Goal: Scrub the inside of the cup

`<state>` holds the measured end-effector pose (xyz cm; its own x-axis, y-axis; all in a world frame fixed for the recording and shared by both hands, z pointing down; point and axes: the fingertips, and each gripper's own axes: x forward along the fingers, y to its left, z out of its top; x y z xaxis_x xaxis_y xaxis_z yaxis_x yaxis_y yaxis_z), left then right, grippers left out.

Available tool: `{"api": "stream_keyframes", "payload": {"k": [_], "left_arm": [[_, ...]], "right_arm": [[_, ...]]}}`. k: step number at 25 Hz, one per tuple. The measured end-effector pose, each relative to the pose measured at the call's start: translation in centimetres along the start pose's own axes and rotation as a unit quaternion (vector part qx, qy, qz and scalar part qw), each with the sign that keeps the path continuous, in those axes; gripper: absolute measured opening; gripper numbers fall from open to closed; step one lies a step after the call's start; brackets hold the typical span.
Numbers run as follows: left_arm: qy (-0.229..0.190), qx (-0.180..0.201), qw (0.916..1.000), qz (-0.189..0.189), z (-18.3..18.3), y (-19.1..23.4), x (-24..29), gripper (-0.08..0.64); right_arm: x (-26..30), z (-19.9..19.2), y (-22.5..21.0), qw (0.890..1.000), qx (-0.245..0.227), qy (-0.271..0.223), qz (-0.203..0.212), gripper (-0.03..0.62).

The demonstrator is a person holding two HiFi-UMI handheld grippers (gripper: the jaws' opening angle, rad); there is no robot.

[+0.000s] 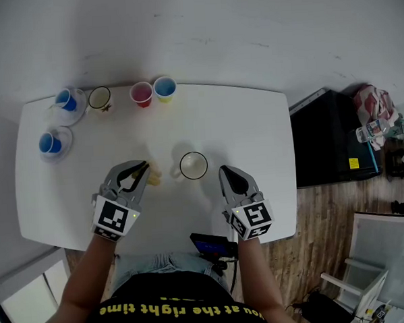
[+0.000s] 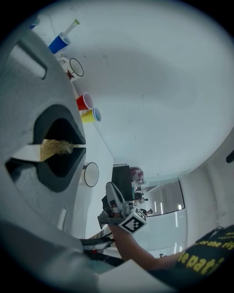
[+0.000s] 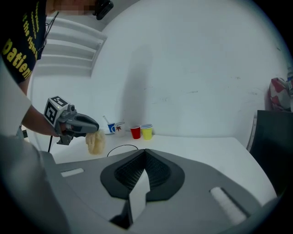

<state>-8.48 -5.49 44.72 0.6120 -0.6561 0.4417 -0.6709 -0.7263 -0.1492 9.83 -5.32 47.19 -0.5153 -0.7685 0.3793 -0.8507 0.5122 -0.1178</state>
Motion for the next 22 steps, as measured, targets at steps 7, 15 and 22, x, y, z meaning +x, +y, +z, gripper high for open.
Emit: {"api": "stream_keyframes", "payload": {"k": [7, 15, 22], "left_arm": [[0.000, -0.007, 1.0000, 0.005, 0.1, 0.2, -0.2, 0.025], [-0.003, -0.025, 0.9997, 0.007, -0.2, 0.4, -0.5, 0.025], [-0.013, -0.038, 0.9992, 0.003, -0.2, 0.4, -0.6, 0.025]], "right_arm": [[-0.8, 1.3, -0.8, 0.999, -0.001, -0.031, -0.017, 0.007], [-1.6, 2.8, -1.2, 0.997, -0.011, -0.064, -0.037, 0.006], [-1.9, 3.4, -1.1, 0.996, -0.014, -0.078, -0.034, 0.006]]}}
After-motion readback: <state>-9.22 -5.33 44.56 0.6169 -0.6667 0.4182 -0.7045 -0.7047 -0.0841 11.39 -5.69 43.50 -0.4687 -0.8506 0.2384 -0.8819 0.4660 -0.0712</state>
